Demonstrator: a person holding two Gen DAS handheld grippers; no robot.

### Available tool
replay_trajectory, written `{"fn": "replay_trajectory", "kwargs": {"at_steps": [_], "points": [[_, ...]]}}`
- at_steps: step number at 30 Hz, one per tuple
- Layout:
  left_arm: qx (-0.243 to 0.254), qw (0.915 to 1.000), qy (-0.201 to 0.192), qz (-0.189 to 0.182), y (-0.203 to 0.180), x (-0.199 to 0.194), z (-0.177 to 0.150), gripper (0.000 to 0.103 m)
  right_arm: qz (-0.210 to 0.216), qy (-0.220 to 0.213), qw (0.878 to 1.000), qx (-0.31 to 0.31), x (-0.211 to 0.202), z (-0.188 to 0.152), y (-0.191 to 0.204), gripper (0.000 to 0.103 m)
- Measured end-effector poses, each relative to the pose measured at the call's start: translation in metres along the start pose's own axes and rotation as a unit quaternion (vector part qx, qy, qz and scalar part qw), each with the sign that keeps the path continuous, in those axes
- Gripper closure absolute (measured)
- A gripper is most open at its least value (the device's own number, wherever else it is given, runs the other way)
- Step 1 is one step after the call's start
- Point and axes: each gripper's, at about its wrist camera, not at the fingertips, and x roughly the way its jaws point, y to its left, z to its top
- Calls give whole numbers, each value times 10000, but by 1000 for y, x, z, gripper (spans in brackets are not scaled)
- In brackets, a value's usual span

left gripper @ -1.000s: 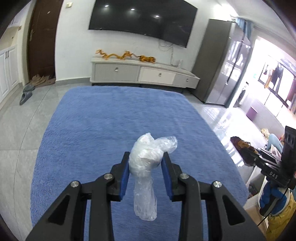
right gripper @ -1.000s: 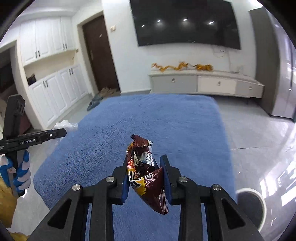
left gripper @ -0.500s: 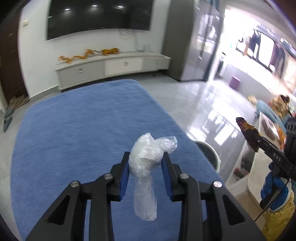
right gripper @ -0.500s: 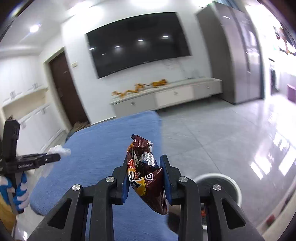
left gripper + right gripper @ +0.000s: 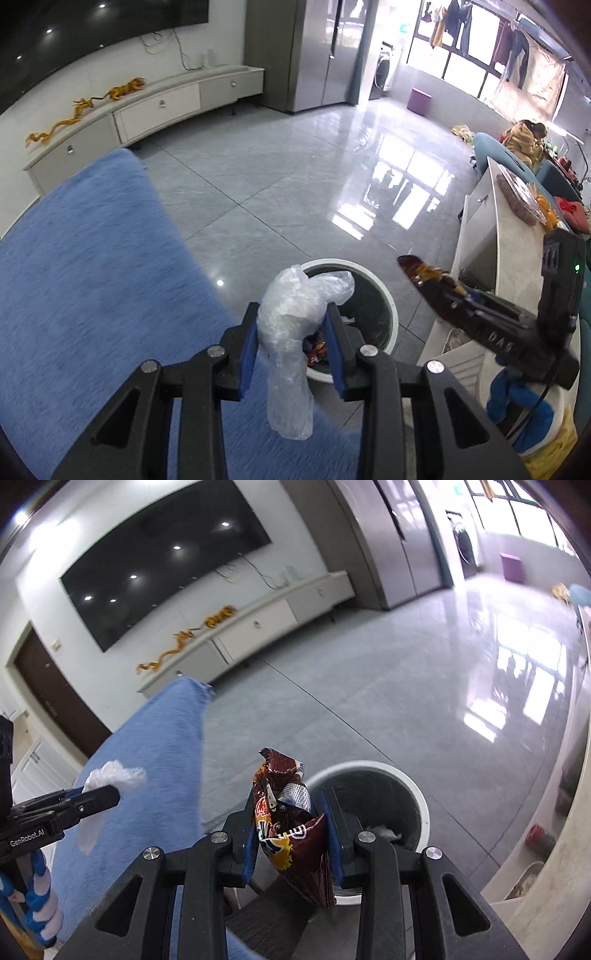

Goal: Collect trash
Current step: 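Carry both bags over the white bin and open both tools to drop them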

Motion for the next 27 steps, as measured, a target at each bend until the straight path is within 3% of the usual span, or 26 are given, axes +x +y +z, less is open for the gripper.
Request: {"fn": "replay_trajectory", "kwargs": {"at_steps": [8, 10, 12, 14, 20, 27], "points": [[-83, 9985, 394, -365, -17, 72, 27, 66, -386, 417, 9973, 460, 49, 7, -33, 64], [-163, 9976, 478, -466, -19, 85, 32, 54, -537, 495, 9961, 489, 59, 7, -33, 56], [-256, 9969, 504, -545, -17, 93, 33, 48, -707, 533, 9945, 554, 67, 6, -37, 47], [-298, 9965, 538, -562, -18, 99, 35, 48, -874, 535, 9930, 593, 70, 6, -42, 46], [-435, 9968, 472, -482, -13, 94, 31, 48, -1130, 493, 9902, 657, 62, 4, -48, 42], [-668, 9972, 188, -261, -1, 57, 21, 45, -1191, 683, 9894, 469, 69, 6, -40, 30]]}}
